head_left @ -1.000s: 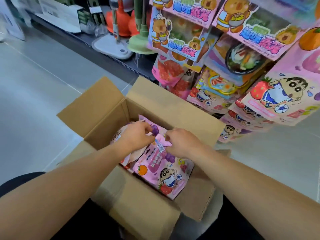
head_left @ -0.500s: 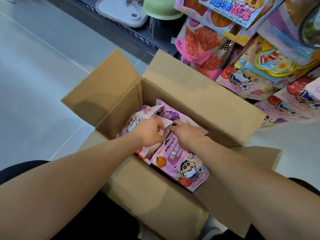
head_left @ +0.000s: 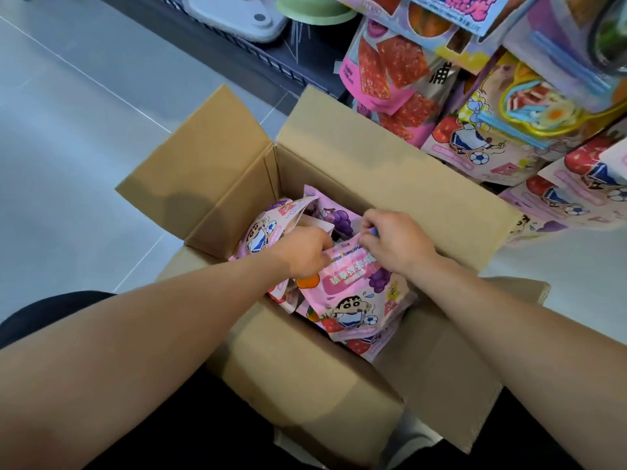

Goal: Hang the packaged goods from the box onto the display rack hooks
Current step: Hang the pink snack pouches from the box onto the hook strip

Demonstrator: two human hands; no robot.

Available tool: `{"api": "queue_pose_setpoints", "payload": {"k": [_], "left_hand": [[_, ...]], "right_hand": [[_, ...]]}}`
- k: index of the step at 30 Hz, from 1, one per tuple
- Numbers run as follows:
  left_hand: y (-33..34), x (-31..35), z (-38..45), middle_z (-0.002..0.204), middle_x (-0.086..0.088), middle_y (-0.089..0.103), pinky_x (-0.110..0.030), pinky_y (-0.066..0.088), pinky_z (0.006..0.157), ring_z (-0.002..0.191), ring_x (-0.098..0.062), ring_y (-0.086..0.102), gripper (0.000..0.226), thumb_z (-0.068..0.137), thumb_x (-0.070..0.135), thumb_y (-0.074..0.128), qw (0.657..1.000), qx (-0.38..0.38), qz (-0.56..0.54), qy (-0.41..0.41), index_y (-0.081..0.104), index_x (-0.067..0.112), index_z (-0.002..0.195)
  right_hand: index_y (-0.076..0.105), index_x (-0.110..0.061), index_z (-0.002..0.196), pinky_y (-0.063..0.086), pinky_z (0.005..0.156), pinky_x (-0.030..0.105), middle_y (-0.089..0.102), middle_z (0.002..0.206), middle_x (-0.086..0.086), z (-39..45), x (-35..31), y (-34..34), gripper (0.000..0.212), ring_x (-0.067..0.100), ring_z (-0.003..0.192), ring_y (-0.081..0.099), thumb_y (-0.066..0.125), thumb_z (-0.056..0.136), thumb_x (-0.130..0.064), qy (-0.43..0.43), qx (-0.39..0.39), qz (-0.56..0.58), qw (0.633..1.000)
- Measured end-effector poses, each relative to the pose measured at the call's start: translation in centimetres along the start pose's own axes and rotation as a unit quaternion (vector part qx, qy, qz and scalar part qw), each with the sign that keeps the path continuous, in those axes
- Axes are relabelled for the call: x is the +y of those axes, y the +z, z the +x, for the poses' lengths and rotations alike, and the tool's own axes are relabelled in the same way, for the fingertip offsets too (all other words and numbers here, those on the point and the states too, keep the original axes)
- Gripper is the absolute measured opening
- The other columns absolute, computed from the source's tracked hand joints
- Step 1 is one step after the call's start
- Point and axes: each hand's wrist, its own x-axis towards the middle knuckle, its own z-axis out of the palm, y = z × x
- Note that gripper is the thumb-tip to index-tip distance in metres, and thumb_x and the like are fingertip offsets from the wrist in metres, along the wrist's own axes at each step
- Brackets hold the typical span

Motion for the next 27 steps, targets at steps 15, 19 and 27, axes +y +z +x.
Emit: {"api": "queue_pose_setpoints", "payload": {"k": [15,19,27], "left_hand": [[-4.3,4.7,-4.7,0.069,-0.013,0.068,-0.035,0.046,0.062,0.062,-0.018,0.057,0.029,0.076,0.024,0.08,0.935,0.184,-0.302,-0.009,0.069,-0.003,0.074],[-7.4,8.0,-6.3,0.086,-0.018,0.074,-0.047,0.058,0.08,0.076,-0.029,0.07,0.019,0.081,0.012,0.076,0.826,0.247,-0.507,0.014,0.072,-0.002,0.093],[-13.3,16.6,-10.1,0.09,-0.02,0.073,-0.04,0.062,0.068,0.076,-0.031,0.072,0.01,0.089,0.011,0.069,0.804,0.297,-0.509,0.084,0.069,0.001,0.093]], "right_hand": [[0.064,-0.032,0.079,0.038,0.082,0.038,0.064,0.078,0.0,-4.8,0.0,-8.8,0.014,0.032,0.104,0.047,0.058,0.089,-0.039,0.049,0.168,-0.015,0.985],[0.059,-0.025,0.072,0.033,0.066,0.033,0.055,0.07,-0.003,-5.8,-2.3,-13.0,0.016,0.026,0.084,0.054,0.06,0.087,-0.028,0.037,0.236,0.062,0.969],[0.066,-0.019,0.075,0.032,0.053,0.017,0.06,0.068,-0.009,-10.1,-4.2,-21.5,0.011,0.008,0.065,0.049,0.062,0.085,-0.023,-0.024,0.361,0.143,0.921]]}}
